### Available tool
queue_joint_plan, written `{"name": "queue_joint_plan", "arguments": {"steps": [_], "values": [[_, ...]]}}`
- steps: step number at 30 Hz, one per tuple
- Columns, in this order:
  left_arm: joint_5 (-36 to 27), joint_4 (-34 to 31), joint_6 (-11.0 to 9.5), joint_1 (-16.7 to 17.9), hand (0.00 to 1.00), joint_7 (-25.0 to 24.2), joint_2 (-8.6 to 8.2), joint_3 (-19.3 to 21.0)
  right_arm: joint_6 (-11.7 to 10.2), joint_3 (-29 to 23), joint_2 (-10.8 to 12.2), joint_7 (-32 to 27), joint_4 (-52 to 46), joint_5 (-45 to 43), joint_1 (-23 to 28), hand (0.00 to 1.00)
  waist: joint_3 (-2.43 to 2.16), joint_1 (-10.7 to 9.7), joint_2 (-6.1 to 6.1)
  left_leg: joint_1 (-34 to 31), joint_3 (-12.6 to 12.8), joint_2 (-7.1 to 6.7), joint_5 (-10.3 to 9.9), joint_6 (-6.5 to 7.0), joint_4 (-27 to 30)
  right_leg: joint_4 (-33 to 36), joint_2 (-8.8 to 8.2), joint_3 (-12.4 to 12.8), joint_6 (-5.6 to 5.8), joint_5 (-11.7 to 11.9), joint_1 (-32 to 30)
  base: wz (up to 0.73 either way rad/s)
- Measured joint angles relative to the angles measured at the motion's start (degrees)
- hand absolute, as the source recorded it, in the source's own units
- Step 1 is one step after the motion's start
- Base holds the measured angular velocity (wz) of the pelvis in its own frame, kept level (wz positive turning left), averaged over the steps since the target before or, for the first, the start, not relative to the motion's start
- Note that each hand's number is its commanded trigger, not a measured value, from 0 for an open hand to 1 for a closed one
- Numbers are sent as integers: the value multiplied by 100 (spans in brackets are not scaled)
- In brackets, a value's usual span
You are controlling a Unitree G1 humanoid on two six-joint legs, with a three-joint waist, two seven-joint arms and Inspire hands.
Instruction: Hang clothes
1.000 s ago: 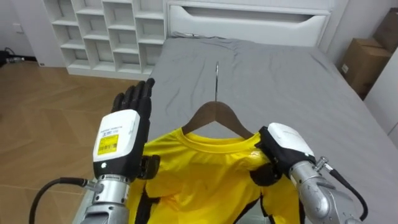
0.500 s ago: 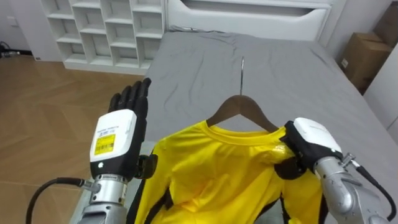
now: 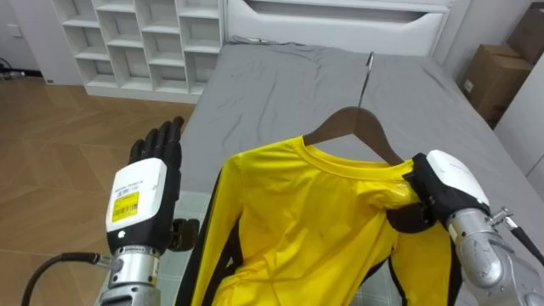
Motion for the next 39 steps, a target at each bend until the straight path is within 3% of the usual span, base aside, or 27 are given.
{"name": "queue_joint_plan", "arguments": {"steps": [10, 17, 20, 25, 28, 33, 39], "values": [[-1102, 266, -19, 196, 0, 654, -13, 950, -34, -357, -32, -335, -365, -25, 12, 100, -17, -10, 41, -10, -1, 4, 0, 0, -2, -2, 6, -3, 0, 0, -10, 0], [-1414, 823, -137, 548, 0, 1145, -66, 1533, -119, -449, -40, -648, -961, 276, 312, 100, -71, 20, 173, 106, -8, 0, 0, 0, -46, -7, 6, -5, 0, 0, 89, 0], [-1475, 1092, -137, 696, 0, 1287, -66, 1806, -112, -488, -80, -669, -962, 400, 367, 100, -72, 23, 208, 93, -3, 0, -1, 0, -54, -4, 5, -3, 0, 0, 71, -1], [-2278, 1495, -163, 975, 0, 1561, -69, 2083, -82, -538, -346, -669, -1102, 624, 399, 100, -86, 37, 238, 98, -3, 3, 1, -1, -53, 14, 11, 0, 0, -1, 61, -1], [-2449, 1780, -164, 1035, 0, 1709, -71, 2187, -84, -642, -374, -680, -1543, 714, 609, 100, -86, 62, 235, 105, -5, 8, 1, -3, -52, 13, 17, 1, 0, -1, 63, 0], [-2438, 2232, -229, 1128, 0, 1877, -81, 2272, -94, -710, -376, -679, -1658, 827, 766, 100, -85, 144, 224, 198, 7, 2, 0, -2, -152, 5, 16, 5, 6, -5, 132, 0], [-2421, 3216, -253, 1340, 0, 2026, -91, 2362, -75, -864, -377, -636, -1762, 888, 805, 100, -83, 164, 216, 186, 5, -2, 1, -1, -163, 3, 16, 0, 8, -6, 89, 0]]}}
